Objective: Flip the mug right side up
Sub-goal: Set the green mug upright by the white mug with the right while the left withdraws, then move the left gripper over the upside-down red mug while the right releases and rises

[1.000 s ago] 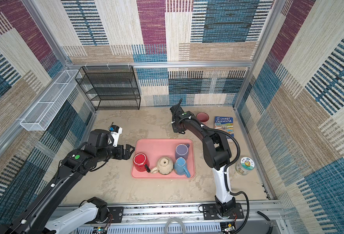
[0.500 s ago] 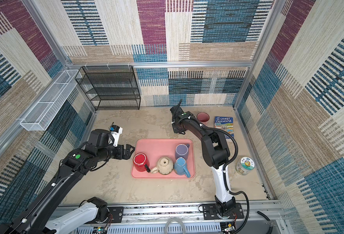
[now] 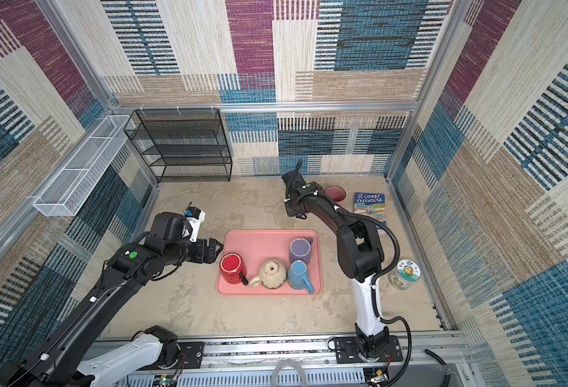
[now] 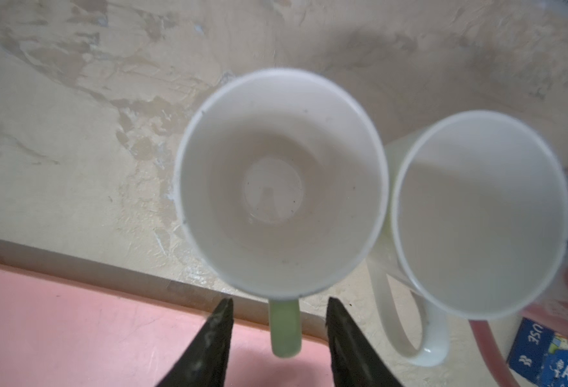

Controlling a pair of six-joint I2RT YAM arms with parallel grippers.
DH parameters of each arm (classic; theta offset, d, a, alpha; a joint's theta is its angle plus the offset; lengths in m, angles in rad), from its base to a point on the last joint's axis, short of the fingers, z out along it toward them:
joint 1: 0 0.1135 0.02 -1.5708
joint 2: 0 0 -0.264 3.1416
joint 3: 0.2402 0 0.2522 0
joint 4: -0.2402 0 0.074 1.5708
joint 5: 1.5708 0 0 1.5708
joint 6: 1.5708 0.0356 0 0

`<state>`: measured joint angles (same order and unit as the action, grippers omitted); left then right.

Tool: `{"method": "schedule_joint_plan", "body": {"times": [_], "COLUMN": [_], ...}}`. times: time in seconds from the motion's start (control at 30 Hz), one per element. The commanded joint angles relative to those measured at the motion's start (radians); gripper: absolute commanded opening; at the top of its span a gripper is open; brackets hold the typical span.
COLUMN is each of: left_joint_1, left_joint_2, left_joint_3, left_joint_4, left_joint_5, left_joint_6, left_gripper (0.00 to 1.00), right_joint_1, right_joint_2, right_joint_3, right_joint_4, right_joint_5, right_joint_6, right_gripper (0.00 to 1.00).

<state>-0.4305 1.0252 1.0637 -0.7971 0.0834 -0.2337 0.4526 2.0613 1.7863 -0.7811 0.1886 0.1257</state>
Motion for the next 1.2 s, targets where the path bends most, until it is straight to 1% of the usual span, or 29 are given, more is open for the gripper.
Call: {"method": "schedule_joint_plan", "body": {"times": [0.0,0.03,0.17,0.3,0.5,0.6,0.67,0.8,0.93,1.17], "left_joint_1": [-0.027,-0.033,-0.064,-0.136,-0.233,-0.26,-0.267,-0.269,-0.269,-0.267], "left_joint_2": [-0.001,-0.004,-0.028,-0.037,0.004,0.034,0.047,0.083,0.125,0.196], "left_joint_3": [0.015,0.011,-0.028,-0.071,-0.121,-0.155,-0.185,-0.239,-0.258,-0.275], "left_joint_4": [-0.045,-0.053,-0.07,-0.08,-0.082,-0.055,-0.023,0.048,0.09,0.16], "left_joint_5": [-0.014,-0.014,-0.014,-0.046,-0.095,-0.101,-0.087,-0.071,-0.073,-0.128], "left_joint_6": [-0.006,-0.016,-0.075,-0.147,-0.25,-0.285,-0.305,-0.34,-0.352,-0.368], "left_gripper": [0.88,0.84,0.78,0.7,0.56,0.48,0.45,0.38,0.33,0.3], "right_joint_1": [0.008,0.008,0.02,0.033,0.042,0.043,0.043,0.044,0.046,0.051], "right_joint_2": [-0.059,-0.084,-0.198,-0.327,-0.517,-0.597,-0.638,-0.699,-0.731,-0.748], "right_joint_3": [-0.033,-0.053,-0.157,-0.292,-0.495,-0.593,-0.642,-0.715,-0.75,-0.773], "right_joint_4": [0.053,0.068,0.146,0.24,0.377,0.434,0.46,0.504,0.531,0.563], "right_joint_5": [-0.015,-0.025,-0.058,-0.099,-0.169,-0.195,-0.208,-0.252,-0.283,-0.316], "right_joint_6": [-0.014,-0.013,-0.014,-0.007,0.021,0.036,0.045,0.063,0.072,0.08], "right_gripper": [0.53,0.54,0.56,0.58,0.59,0.6,0.6,0.6,0.6,0.6]}}
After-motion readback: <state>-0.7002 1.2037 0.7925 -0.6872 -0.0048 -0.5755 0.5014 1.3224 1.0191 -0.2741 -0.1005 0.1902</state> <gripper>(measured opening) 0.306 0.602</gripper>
